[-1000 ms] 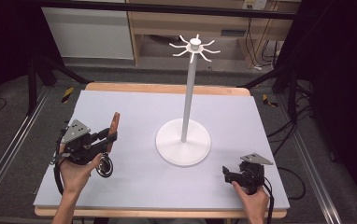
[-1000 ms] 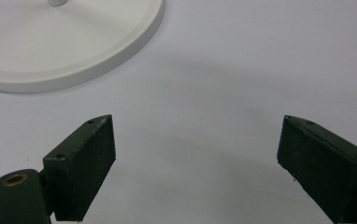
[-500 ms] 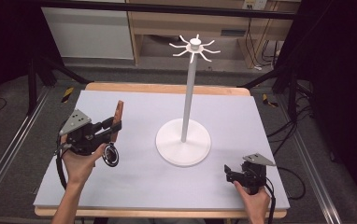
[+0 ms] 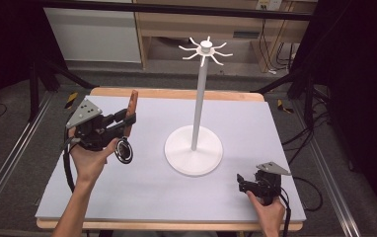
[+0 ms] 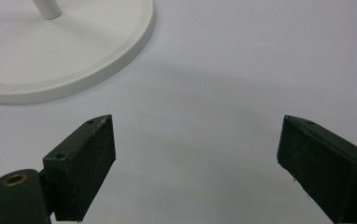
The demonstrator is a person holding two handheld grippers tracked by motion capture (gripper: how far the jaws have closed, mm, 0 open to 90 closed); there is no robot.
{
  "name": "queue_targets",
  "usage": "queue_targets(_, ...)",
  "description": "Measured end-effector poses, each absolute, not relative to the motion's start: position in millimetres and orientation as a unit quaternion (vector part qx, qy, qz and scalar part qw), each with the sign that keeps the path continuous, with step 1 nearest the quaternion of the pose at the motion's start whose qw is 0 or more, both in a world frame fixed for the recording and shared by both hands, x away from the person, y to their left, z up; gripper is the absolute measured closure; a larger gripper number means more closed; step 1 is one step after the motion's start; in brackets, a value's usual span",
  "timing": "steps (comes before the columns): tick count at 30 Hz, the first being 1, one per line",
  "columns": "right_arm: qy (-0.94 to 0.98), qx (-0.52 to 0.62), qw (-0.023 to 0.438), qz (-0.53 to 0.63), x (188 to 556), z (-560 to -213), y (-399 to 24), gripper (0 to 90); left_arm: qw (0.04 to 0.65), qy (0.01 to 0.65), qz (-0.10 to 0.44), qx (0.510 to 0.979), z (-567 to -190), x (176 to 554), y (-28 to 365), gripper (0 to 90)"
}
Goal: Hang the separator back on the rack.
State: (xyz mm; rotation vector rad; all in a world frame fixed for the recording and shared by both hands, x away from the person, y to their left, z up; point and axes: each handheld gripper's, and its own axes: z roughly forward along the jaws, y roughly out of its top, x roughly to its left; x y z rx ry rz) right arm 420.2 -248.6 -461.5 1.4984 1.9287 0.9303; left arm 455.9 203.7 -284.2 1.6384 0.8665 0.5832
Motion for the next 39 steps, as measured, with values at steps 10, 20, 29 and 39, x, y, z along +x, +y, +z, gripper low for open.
queue_targets(10, 0.714, 0.552, 0.26, 0.343, 420.3, -461.1, -247.9, 11.9, 0.58, 0.358, 0.247, 0.688, -265.3, 457.4, 196.6, 67.3)
queue_targets(20, 0.713, 0.553, 0.261, 0.344, 419.9, -460.5, -247.8, 11.9, 0.588, 0.337, 0.25, 0.692, -247.3, 456.1, 181.5, 67.3)
queue_targets(29, 0.713, 0.554, 0.26, 0.343, 420.2, -460.5, -247.9, 11.9, 0.594, 0.322, 0.251, 0.694, -233.9, 455.0, 166.7, 67.3)
queue_targets(39, 0.715, 0.551, 0.259, 0.344, 420.8, -460.2, -247.3, 11.9, 0.602, 0.313, 0.254, 0.69, -219.0, 454.1, 158.9, 67.3)
